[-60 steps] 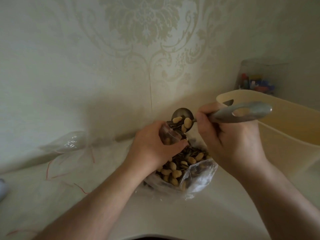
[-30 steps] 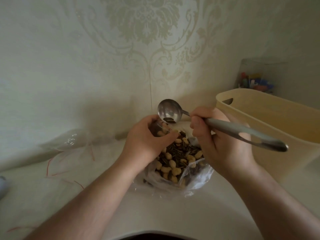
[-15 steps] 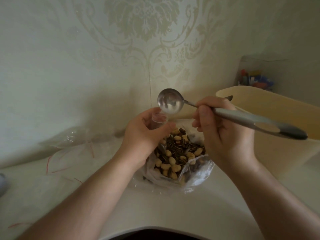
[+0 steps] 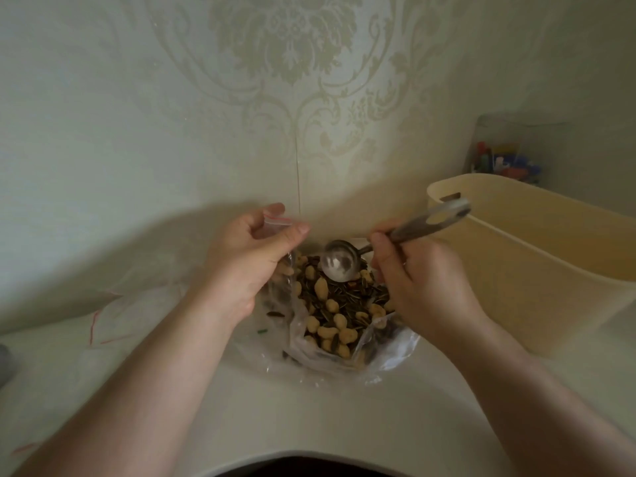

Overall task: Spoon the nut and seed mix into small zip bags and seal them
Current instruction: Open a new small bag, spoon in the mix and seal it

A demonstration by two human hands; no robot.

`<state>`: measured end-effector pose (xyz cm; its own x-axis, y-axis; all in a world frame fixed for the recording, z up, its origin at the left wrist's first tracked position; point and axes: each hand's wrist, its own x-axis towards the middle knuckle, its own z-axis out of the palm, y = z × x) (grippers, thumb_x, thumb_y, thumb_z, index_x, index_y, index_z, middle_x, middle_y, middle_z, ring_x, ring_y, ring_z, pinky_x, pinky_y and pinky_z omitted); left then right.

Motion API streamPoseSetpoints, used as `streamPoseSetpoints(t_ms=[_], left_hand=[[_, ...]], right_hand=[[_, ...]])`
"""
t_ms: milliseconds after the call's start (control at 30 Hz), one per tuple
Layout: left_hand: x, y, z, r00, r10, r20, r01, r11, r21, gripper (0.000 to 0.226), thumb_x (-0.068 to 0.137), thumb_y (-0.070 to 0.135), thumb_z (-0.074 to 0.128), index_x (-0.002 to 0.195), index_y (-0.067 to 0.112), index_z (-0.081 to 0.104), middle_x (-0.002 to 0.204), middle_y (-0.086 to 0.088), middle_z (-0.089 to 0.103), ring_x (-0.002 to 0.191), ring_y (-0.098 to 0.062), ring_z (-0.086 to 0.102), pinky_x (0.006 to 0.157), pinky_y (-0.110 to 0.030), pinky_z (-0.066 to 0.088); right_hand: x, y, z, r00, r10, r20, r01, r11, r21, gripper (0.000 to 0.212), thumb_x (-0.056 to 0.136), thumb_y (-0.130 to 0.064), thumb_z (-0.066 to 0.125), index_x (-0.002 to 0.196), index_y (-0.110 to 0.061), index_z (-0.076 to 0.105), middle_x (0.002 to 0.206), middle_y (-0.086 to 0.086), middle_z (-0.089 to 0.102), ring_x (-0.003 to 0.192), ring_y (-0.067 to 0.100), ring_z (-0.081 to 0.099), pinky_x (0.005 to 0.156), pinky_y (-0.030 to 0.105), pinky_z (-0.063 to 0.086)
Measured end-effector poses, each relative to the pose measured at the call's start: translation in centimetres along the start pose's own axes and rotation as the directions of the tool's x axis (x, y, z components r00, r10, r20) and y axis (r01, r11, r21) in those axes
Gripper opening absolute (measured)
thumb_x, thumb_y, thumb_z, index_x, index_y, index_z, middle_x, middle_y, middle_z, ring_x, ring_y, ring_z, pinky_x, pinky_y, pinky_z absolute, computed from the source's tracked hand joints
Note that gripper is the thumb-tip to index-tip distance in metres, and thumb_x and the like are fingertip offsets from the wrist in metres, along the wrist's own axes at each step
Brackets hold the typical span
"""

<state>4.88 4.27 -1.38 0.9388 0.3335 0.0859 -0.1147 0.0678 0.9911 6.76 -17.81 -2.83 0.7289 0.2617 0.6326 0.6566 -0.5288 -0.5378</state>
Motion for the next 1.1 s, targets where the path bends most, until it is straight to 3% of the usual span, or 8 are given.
streamPoseSetpoints(t_ms=[100,267,433,533,700,833,967,1100], left_hand=[[0.0,-0.1,-0.5,0.999,-0.042,0.029,0.038,0.993,0.11,0.057,0.065,0.033,0.088,0.118,0.022,0.072,0.103,-0.005,0.08,0.064,-0.012,0.068,0.043,-0.024,0.048],[0.2,0.5,-1.3,1.0,-0.03,0.005,0.029,0.997,0.068,0.045,0.077,0.023,0.087,0.119,0.02,0.072,0.091,0.004,0.08,0.07,-0.005,0.073,0.046,-0.022,0.05],[0.5,0.7,-2.1,0.999,0.029,-0.04,-0.028,0.999,0.028,0.043,0.077,0.023,0.089,0.117,0.025,0.073,0.103,0.003,0.081,0.093,-0.009,0.075,0.068,-0.024,0.052],[0.1,0.9,-2.3,0.999,-0.029,0.044,0.025,0.995,0.096,0.042,0.077,0.023,0.088,0.116,0.025,0.072,0.092,0.008,0.081,0.08,-0.004,0.075,0.056,-0.021,0.051],[-0.2,1.1,-2.9,0.989,-0.039,0.143,0.021,0.992,0.124,0.069,0.06,0.03,0.086,0.126,0.024,0.068,0.109,0.002,0.08,0.101,-0.013,0.076,0.078,-0.026,0.053],[-0.2,1.7,-3.1,0.989,0.058,0.138,-0.061,0.998,0.018,0.071,0.064,0.024,0.083,0.132,0.023,0.064,0.112,0.002,0.08,0.093,-0.003,0.075,0.067,-0.016,0.054],[-0.6,2.0,-3.6,0.978,0.086,0.191,-0.09,0.996,0.011,0.072,0.069,0.017,0.083,0.136,0.023,0.058,0.115,0.001,0.079,0.094,-0.006,0.076,0.065,-0.016,0.055],[-0.6,2.0,-4.1,0.98,0.067,0.189,-0.066,0.998,-0.01,0.064,0.068,0.013,0.083,0.125,0.016,0.053,0.112,0.004,0.08,0.087,-0.007,0.076,0.058,-0.02,0.055]], right_hand=[[0.0,-0.2,0.2,0.997,-0.077,-0.008,0.076,0.997,-0.029,0.026,0.109,-0.024,0.045,0.092,-0.02,0.064,0.065,-0.007,0.06,0.06,0.012,0.06,0.053,0.024,0.046],[-0.1,-0.5,-0.1,0.997,-0.032,-0.066,0.038,0.995,0.096,0.032,0.109,-0.026,0.044,0.086,-0.015,0.064,0.065,-0.003,0.061,0.062,0.015,0.062,0.057,0.039,0.05],[-0.2,-0.7,-0.3,0.999,0.005,-0.049,0.004,0.98,0.199,0.025,0.109,-0.03,0.044,0.097,-0.023,0.065,0.072,-0.005,0.064,0.069,0.016,0.068,0.06,0.05,0.056],[-0.3,-0.5,-0.4,0.998,0.038,-0.052,-0.026,0.977,0.213,0.023,0.109,-0.034,0.045,0.099,-0.027,0.064,0.074,-0.004,0.066,0.071,0.016,0.07,0.062,0.053,0.058],[-0.4,0.4,-0.2,0.999,-0.001,-0.045,0.007,0.993,0.116,0.022,0.108,-0.03,0.049,0.107,-0.026,0.071,0.082,-0.012,0.069,0.08,0.008,0.07,0.069,0.038,0.06],[-0.5,2.1,-0.4,0.967,-0.186,0.172,0.191,0.981,-0.012,0.028,0.105,-0.03,0.055,0.127,-0.027,0.073,0.115,-0.021,0.071,0.108,-0.011,0.062,0.09,0.008,0.046],[-0.5,3.4,-0.4,0.921,-0.245,0.302,0.283,0.955,-0.088,0.028,0.103,-0.021,0.062,0.126,-0.03,0.075,0.112,-0.015,0.068,0.101,-0.003,0.06,0.088,0.013,0.047],[-0.2,3.9,-1.0,0.843,-0.167,0.511,0.352,0.89,-0.29,0.051,0.091,-0.006,0.077,0.127,-0.042,0.072,0.115,-0.012,0.061,0.1,0.011,0.052,0.08,0.025,0.048]])
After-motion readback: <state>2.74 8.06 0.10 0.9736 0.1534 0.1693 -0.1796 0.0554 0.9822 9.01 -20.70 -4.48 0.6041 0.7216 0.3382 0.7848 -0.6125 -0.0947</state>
